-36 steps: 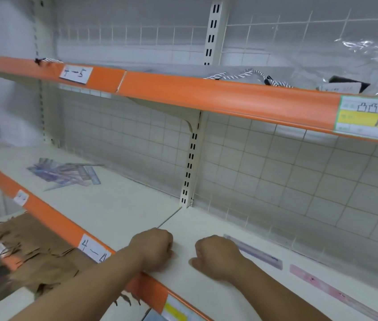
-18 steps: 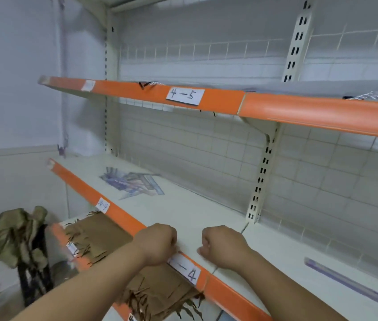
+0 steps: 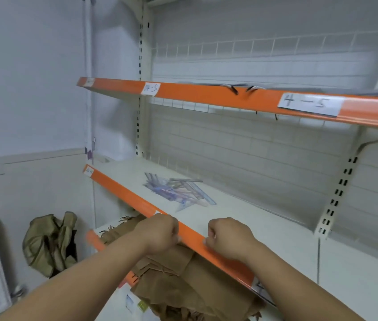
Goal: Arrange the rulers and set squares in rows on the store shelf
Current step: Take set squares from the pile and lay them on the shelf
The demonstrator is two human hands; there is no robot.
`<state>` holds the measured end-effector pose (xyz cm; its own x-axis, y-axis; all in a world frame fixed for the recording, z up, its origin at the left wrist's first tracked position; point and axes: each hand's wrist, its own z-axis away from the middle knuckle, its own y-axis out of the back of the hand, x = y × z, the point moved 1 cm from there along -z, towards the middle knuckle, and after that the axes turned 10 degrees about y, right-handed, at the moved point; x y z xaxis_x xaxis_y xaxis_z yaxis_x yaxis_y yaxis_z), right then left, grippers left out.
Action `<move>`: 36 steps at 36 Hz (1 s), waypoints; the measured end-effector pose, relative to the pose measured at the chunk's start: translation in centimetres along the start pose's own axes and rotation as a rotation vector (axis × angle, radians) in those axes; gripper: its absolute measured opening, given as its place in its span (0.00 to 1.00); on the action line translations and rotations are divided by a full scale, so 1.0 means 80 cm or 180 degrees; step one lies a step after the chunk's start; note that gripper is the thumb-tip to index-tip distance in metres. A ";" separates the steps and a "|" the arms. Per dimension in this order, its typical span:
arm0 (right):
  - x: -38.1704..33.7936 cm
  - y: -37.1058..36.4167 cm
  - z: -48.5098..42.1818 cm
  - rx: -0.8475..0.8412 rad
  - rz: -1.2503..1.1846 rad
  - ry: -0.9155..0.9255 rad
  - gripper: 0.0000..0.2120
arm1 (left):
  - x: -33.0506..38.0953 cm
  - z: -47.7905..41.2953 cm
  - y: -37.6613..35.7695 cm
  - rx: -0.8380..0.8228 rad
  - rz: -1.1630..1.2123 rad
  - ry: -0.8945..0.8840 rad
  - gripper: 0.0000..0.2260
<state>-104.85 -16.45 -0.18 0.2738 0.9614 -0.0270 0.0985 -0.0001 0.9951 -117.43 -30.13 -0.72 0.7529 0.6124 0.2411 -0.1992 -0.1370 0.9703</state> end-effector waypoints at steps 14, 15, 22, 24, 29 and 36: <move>-0.013 -0.007 -0.166 -0.0056 0.0082 0.0177 0.08 | -0.103 -0.121 0.028 0.0146 -0.0140 0.0192 0.12; -0.013 -0.008 -0.177 -0.0093 0.0098 0.0181 0.08 | -0.108 -0.130 0.031 0.0162 -0.0146 0.0225 0.11; -0.002 -0.014 -0.237 -0.0106 0.0215 0.0136 0.17 | -0.134 -0.183 0.040 0.0165 -0.0115 0.0185 0.13; 0.002 -0.016 -0.250 -0.0149 0.0250 0.0093 0.17 | -0.141 -0.196 0.040 0.0123 -0.0111 0.0174 0.13; 0.012 -0.021 -0.275 -0.0175 0.0244 -0.0076 0.05 | -0.160 -0.231 0.042 0.0106 -0.0093 0.0058 0.13; 0.030 -0.044 -0.299 -0.0284 0.0276 -0.0531 0.01 | -0.192 -0.285 0.043 -0.0050 -0.0227 -0.0161 0.14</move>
<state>-127.44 -7.54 -1.46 0.4330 0.8999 0.0511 -0.0155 -0.0493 0.9987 -143.98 -22.25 -1.50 0.7962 0.5800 0.1725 -0.1536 -0.0819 0.9847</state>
